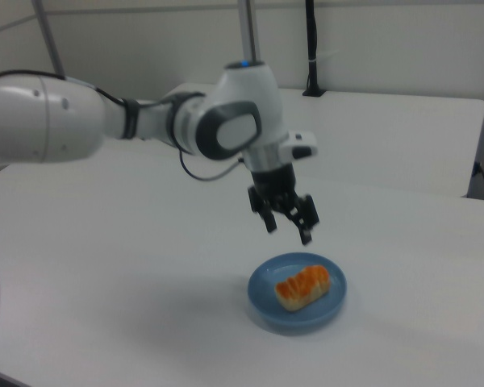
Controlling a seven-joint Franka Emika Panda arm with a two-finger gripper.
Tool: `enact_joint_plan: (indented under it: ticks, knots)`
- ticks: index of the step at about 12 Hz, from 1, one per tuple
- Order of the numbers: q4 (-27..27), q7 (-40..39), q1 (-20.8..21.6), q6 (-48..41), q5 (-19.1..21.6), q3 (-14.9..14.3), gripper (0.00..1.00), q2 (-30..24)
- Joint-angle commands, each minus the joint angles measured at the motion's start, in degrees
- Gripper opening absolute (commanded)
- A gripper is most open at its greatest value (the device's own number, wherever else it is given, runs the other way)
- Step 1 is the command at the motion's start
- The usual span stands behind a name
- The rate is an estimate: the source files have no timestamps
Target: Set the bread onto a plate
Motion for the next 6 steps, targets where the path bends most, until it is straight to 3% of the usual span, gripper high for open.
enact_joint_plan:
  ticks: [1,6]
  knots:
    - [0.8,3.5,3.6,-7.3,0.3,0.8,1.0,-8.9]
    - [1.9,10.7,3.9,-19.6,-2.6,15.1,1.0,-16.9]
